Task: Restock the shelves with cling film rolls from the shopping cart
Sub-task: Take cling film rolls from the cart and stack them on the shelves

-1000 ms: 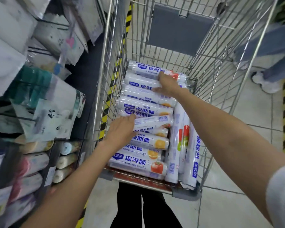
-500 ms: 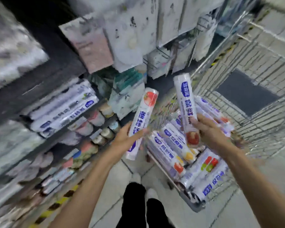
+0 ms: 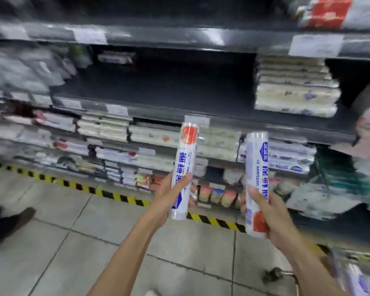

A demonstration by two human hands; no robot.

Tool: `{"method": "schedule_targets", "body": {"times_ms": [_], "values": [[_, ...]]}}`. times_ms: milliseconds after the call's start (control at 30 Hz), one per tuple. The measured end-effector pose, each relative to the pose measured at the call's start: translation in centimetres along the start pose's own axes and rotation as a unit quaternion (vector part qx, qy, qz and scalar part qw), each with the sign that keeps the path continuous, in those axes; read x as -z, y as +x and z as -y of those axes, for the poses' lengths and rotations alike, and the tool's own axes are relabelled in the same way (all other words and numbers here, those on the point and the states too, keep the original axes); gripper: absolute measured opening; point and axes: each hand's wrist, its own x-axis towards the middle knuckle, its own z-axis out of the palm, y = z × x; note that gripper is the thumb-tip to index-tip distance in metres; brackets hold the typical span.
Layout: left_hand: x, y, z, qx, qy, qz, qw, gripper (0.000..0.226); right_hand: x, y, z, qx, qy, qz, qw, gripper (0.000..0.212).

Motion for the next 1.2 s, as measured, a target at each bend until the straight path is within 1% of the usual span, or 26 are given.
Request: {"method": "schedule_targets", "body": {"times_ms": [67,167,200,333,367,433,467,500,600,633,700,733,800,867,933,1000,1133,1200], "values": [[6.2,-0.4,-0.8,-0.013,-0.011,-0.030,0.999,0.040,-5.7,1.0,0.0,-0.005,-0.016,0.017,1.000,0.045],[14.9,-0.5,-2.1,-0.030,0.004,-0.065,0.997,0.039,-13.9,2.0,-0.1,0.001,-0.013,0.036,0.999,0.032],[17.5,-0.5,-2.6,-0.036,0.011,-0.072,0.997,0.040,-16.5,2.3,-0.1,-0.001,-0.013,0.047,0.999,0.035],[26.4,0.9,-4.7,-0.045,0.022,-0.095,0.994,0.037,-24.9,4.1,0.3,-0.014,-0.024,0.080,0.996,0.071],[28.2,1.4,-5.3,-0.046,0.031,-0.100,0.993,0.039,-26.7,4.6,0.5,-0.020,-0.027,0.081,0.996,0.071],[31.6,2.9,-6.6,-0.057,0.050,-0.102,0.992,0.039,-29.9,6.1,0.7,-0.029,-0.021,0.081,0.996,0.053],[33.0,3.9,-7.1,-0.065,0.060,-0.099,0.991,0.038,-31.3,6.9,0.8,-0.030,-0.020,0.077,0.996,0.048],[34.5,5.0,-7.6,-0.068,0.071,-0.096,0.990,0.036,-32.7,8.0,0.8,-0.030,-0.021,0.076,0.996,0.049],[38.7,9.0,-9.2,-0.084,0.117,-0.098,0.985,0.028,-36.6,11.4,1.0,-0.017,-0.020,0.064,0.998,0.065],[40.1,10.7,-9.8,-0.096,0.138,-0.098,0.981,0.033,-37.8,12.8,1.0,-0.016,-0.014,0.059,0.998,0.063],[42.5,14.1,-11.3,-0.108,0.179,-0.100,0.973,0.054,-40.2,15.8,1.4,-0.015,-0.001,0.055,0.998,0.051],[43.6,15.8,-12.3,-0.112,0.195,-0.106,0.969,0.057,-41.4,17.2,1.7,-0.015,0.003,0.053,0.998,0.048],[45.8,19.7,-14.5,-0.139,0.246,-0.107,0.953,0.048,-43.9,19.8,2.4,-0.011,0.009,0.048,0.999,0.050],[47.5,24.0,-16.8,-0.184,0.314,-0.096,0.927,0.043,-45.9,22.2,2.9,-0.001,0.014,0.033,0.999,0.054],[48.7,28.3,-19.4,-0.232,0.373,-0.076,0.895,0.042,-47.5,24.3,3.5,0.007,0.031,0.022,0.999,0.051],[49.4,33.0,-21.7,-0.268,0.412,-0.056,0.869,0.047,-48.8,26.0,4.2,0.011,0.052,0.006,0.999,0.048],[49.8,42.4,-24.4,-0.301,0.477,-0.011,0.826,0.046,-50.4,28.4,5.2,0.025,0.083,-0.002,0.996,0.047],[49.5,46.3,-24.8,-0.317,0.518,-0.004,0.794,0.043,-50.9,29.4,5.5,0.035,0.096,-0.008,0.995,0.047]]}}
